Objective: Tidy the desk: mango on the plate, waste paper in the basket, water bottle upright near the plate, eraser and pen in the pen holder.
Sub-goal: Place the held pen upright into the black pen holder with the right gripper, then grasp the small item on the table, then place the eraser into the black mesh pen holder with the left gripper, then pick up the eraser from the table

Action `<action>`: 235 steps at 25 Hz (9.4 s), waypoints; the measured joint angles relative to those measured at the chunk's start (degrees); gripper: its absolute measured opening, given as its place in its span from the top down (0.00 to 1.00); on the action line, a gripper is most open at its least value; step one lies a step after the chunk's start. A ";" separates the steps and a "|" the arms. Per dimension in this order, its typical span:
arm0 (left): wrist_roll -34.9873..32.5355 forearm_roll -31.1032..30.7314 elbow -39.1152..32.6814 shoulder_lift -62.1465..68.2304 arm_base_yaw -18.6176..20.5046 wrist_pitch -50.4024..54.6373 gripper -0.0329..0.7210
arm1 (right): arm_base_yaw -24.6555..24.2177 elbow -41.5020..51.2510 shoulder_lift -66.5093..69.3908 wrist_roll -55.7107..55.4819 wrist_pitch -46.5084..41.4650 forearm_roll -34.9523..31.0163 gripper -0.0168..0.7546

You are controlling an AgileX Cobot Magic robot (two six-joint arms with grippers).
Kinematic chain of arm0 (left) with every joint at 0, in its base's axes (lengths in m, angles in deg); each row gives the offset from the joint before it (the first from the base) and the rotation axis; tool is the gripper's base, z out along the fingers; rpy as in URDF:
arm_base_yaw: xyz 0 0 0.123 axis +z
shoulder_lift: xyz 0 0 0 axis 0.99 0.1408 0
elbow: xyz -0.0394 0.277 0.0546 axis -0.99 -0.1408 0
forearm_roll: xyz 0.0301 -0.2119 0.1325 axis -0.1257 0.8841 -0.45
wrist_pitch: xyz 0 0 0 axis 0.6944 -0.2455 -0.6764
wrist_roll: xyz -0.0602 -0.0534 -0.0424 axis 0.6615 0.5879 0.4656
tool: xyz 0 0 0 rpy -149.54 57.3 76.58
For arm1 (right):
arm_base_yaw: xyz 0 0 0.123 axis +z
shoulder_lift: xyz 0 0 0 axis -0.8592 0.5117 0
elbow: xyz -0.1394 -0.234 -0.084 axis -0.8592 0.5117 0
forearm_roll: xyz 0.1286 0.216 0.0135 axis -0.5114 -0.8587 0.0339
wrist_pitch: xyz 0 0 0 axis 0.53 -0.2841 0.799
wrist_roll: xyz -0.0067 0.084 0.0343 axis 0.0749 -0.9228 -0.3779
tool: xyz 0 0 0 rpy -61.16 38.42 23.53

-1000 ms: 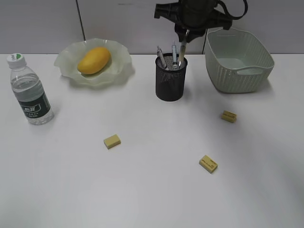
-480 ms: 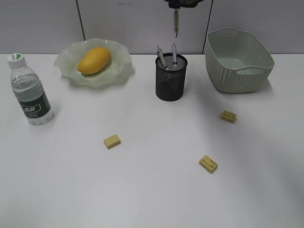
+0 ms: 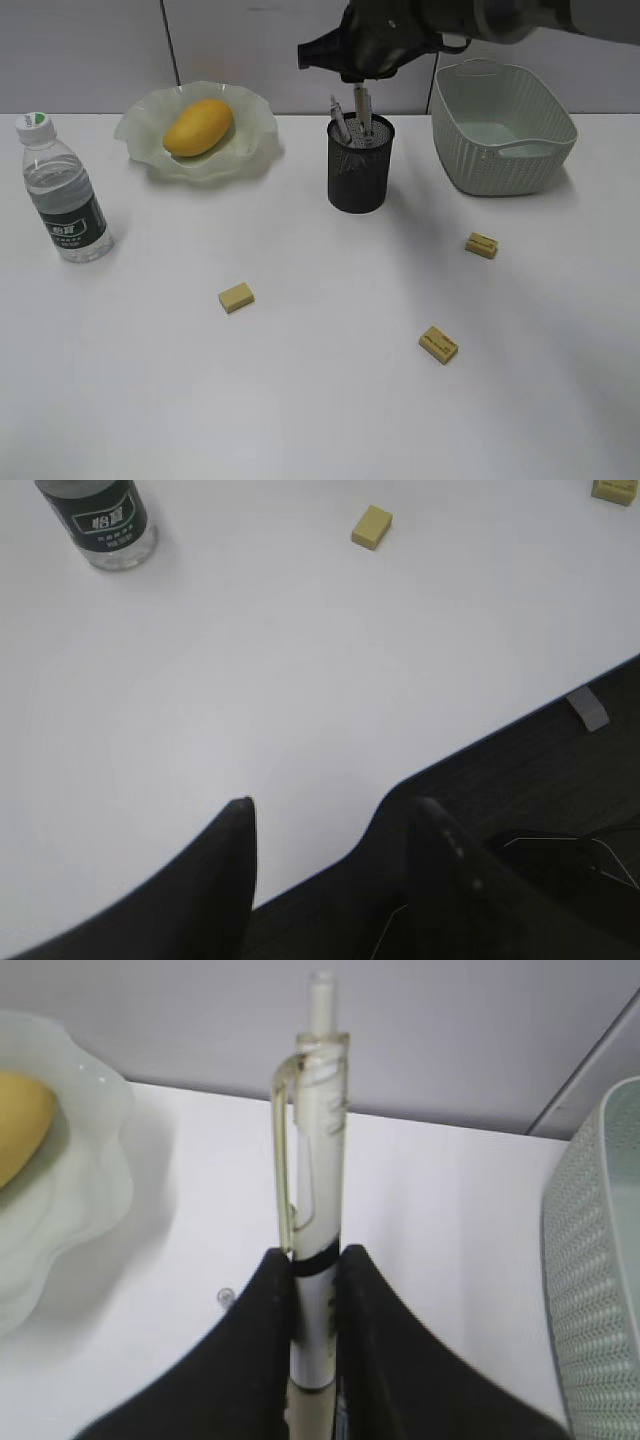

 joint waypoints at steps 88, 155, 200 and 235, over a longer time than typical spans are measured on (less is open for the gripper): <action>0.00 0.19 0.00 0.21 0.00 -0.19 0.44 | 1.18 69.18 -91.56 42.20 -38.13 -28.17 0.38; -26.34 3.29 50.32 103.54 0.00 -12.64 0.69 | 1.18 74.96 -105.63 42.30 -38.81 -30.68 0.38; -26.28 32.52 60.57 103.94 -0.11 -63.60 0.69 | 1.18 74.96 -105.63 42.13 -38.86 -30.68 0.38; -26.28 29.77 62.27 99.24 -0.11 -48.38 0.32 | 1.18 74.96 -105.76 42.07 -38.86 -30.61 0.42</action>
